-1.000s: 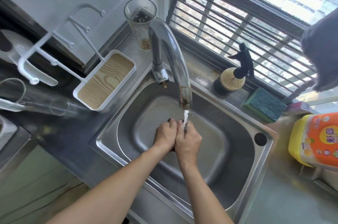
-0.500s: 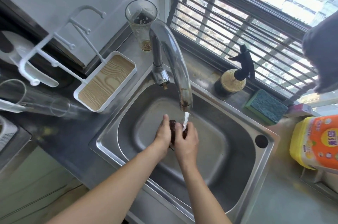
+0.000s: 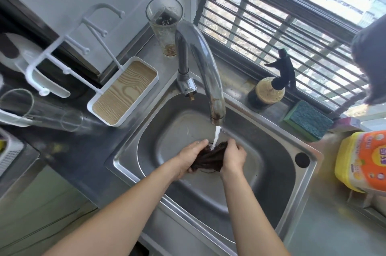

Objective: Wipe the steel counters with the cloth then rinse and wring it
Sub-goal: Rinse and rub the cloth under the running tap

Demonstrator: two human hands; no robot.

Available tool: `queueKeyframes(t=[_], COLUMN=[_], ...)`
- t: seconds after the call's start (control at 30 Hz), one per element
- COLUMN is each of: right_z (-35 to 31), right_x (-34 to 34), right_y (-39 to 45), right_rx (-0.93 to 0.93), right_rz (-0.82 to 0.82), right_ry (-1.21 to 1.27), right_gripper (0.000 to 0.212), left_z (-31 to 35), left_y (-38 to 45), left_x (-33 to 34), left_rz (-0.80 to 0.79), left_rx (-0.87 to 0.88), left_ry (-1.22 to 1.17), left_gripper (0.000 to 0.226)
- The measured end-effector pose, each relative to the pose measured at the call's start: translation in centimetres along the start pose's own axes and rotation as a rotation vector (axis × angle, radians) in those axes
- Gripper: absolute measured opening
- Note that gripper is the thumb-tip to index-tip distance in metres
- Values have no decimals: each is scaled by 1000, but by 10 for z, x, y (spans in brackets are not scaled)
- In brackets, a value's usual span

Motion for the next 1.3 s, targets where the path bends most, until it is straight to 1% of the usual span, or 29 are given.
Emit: queueKeyframes(t=[0.07, 0.13, 0.17, 0.23, 0.27, 0.3, 0.37, 0.4, 0.43, 0.47, 0.5, 0.53, 0.57, 0.6, 0.63, 0.7, 0.73, 0.77, 0.83, 0.87, 0.93, 1.0, 1.03, 1.07, 1.1, 1.13, 1.23, 1.27, 1.3], right_z=[4, 6, 7, 13, 16, 21, 31, 34, 36, 35, 27, 20, 11, 7, 4, 0, 1, 1, 3, 2, -10, -19, -22, -23, -23, -22, -17, -16, -13], right_x=[5, 12, 13, 15, 18, 24, 40, 46, 47, 43, 33, 21, 9, 2, -2, 4, 12, 22, 38, 38, 26, 8, 4, 4, 8, 14, 39, 44, 45], right_y=[-1, -2, -4, -7, -10, -13, -18, -23, -25, -20, -16, -11, -12, -12, -15, -20, -20, -22, -27, -28, -28, -27, -27, -29, -32, -36, -58, -64, -63], right_rx=[44, 35, 27, 39, 48, 58, 98, 113, 108, 60, -17, -96, -151, -184, -200, -233, -249, -263, -312, -348, -388, -384, -382, -382, -387, -399, -516, -552, -567], right_rz=[-69, -151, -173, -200, -239, -312, -501, -575, -592, -541, -428, -298, -177, -99, -63, -121, -191, -267, -356, -330, -149, 18, 49, 54, 41, 15, -120, -152, -157], right_ry=[144, 137, 117, 33, 0, -22, -55, -48, -17, 39, 43, 20, 1, 9, 14, -35, -88, -155, -281, -320, -353, -316, -293, -285, -294, -324, -430, -445, -455], right_gripper=[17, 12, 13, 19, 22, 30, 49, 52, 46, 33, 19, 14, 21, 25, 24, 30, 30, 26, 32, 37, 40, 40, 40, 41, 40, 38, 29, 27, 26], left_z=[-5, -7, -5, 2, 4, 4, 4, 5, 5, 5, 6, 6, 7, 8, 6, -2, -8, -12, -12, -11, -8, -12, -10, -5, 2, 6, 10, 9, 9], left_y=[-2, -6, -6, -5, -5, -2, 1, 1, 0, -2, -4, -5, -5, -5, -4, 0, 3, 5, 9, 9, 3, 2, 2, 3, 2, 2, -4, -5, -3], left_x=[-3, 1, 0, -15, -22, -26, -24, -21, -21, -20, -21, -25, -29, -33, -37, -33, -27, -21, -12, -9, -2, 10, 14, 14, 10, 0, -33, -39, -39], left_rz=[-89, -162, -135, 53, 139, 178, 159, 134, 114, 103, 102, 117, 144, 173, 204, 201, 184, 175, 144, 147, 153, 83, 56, 69, 131, 242, 553, 591, 571], left_rx=[1, 9, 19, 75, 105, 127, 143, 145, 142, 135, 127, 125, 128, 133, 121, 58, 12, -24, -42, -40, -21, -23, -17, 6, 31, 40, 46, 50, 53], left_ry=[134, 156, 125, 2, -93, -191, -313, -316, -288, -245, -185, -130, -92, -93, -136, -357, -465, -506, -410, -320, -188, -181, -157, -115, -82, -103, -264, -229, -163], left_gripper=[32, 23, 24, 23, 22, 23, 25, 27, 29, 33, 36, 39, 40, 38, 32, 19, 23, 30, 46, 48, 39, 37, 38, 39, 38, 36, 36, 35, 30])
Point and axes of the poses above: each hand's wrist, its own y-axis towards the middle knuckle, its own x-axis out of the palm, z = x × y, the point moved 9 cm from there along y, towards the middle knuckle, and after that the axes turned 10 degrees about -z, right-handed, at the moved point
